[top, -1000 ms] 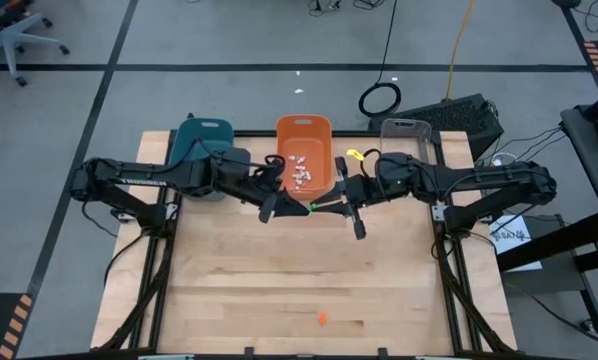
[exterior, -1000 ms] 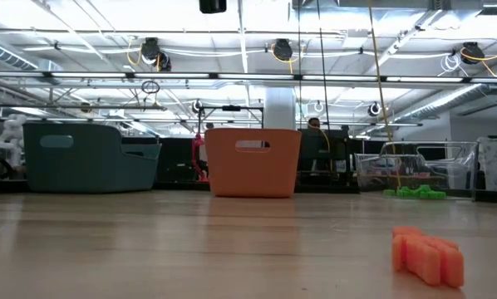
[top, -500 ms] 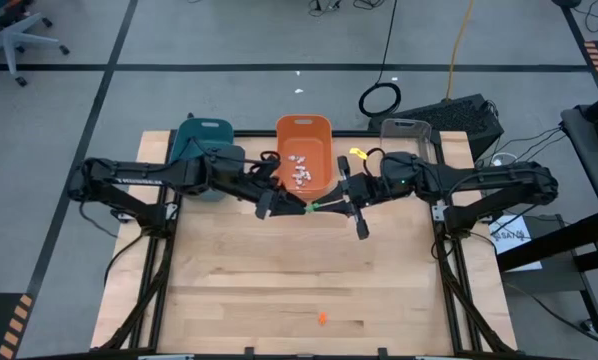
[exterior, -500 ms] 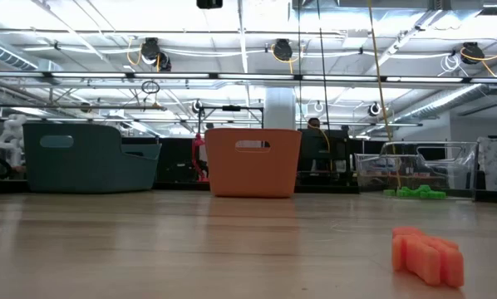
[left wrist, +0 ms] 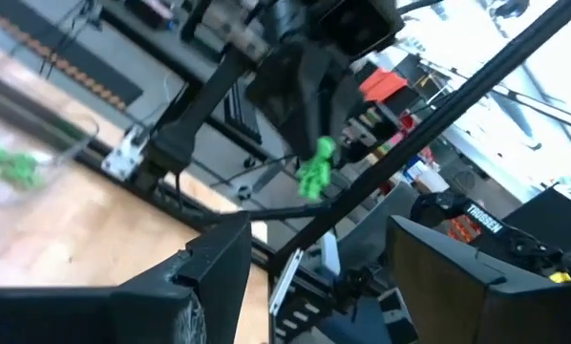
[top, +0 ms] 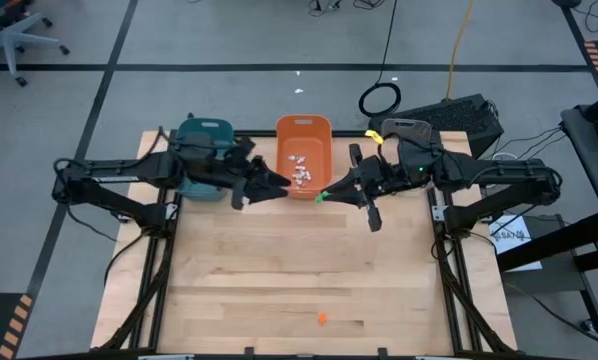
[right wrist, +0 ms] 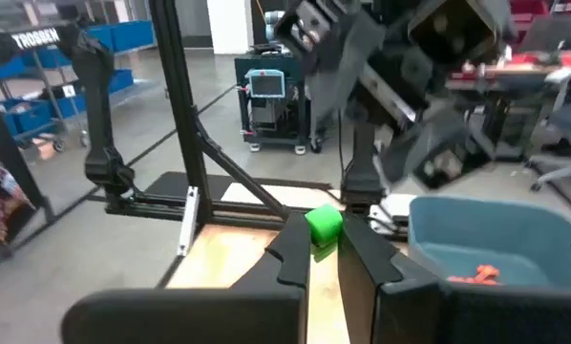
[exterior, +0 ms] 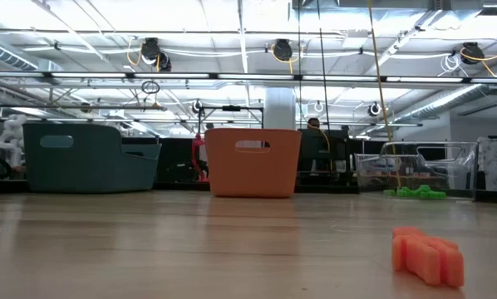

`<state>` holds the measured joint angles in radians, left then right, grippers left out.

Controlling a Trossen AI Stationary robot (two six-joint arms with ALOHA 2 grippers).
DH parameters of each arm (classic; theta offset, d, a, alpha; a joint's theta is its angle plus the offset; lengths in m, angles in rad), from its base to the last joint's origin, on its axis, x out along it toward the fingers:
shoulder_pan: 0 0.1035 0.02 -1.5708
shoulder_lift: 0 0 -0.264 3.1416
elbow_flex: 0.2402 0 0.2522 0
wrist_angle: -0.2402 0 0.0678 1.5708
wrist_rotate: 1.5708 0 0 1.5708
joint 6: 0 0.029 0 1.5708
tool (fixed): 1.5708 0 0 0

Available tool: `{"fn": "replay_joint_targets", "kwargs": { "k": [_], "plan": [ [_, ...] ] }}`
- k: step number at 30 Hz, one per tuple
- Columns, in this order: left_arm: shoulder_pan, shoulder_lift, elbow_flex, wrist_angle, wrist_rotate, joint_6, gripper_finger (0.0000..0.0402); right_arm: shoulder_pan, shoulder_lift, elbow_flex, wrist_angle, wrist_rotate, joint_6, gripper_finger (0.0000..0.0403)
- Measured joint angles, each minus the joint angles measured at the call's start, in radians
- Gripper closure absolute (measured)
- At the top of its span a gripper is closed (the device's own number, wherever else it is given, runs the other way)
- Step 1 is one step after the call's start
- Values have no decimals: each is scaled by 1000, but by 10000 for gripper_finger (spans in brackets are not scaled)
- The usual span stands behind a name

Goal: Sort Halloween decoration
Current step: Put the green skeleton toy into the transparent bin

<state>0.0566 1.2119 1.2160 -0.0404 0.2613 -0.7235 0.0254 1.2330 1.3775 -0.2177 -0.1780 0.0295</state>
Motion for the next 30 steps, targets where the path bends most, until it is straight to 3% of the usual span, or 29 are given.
{"fn": "replay_joint_targets", "kwargs": {
  "k": [4,13,21,30],
  "plan": [
    [-11,-47,0,-13,-9,35,159,0,-4,30,1,9,82,391],
    [-64,-160,0,-202,-18,77,159,0,-77,39,2,174,141,391],
    [-150,-231,0,-285,-32,132,159,1,-156,39,-5,182,166,391],
    [-200,-284,0,-289,-177,270,159,0,-214,39,-83,326,172,391]
  ]
}}
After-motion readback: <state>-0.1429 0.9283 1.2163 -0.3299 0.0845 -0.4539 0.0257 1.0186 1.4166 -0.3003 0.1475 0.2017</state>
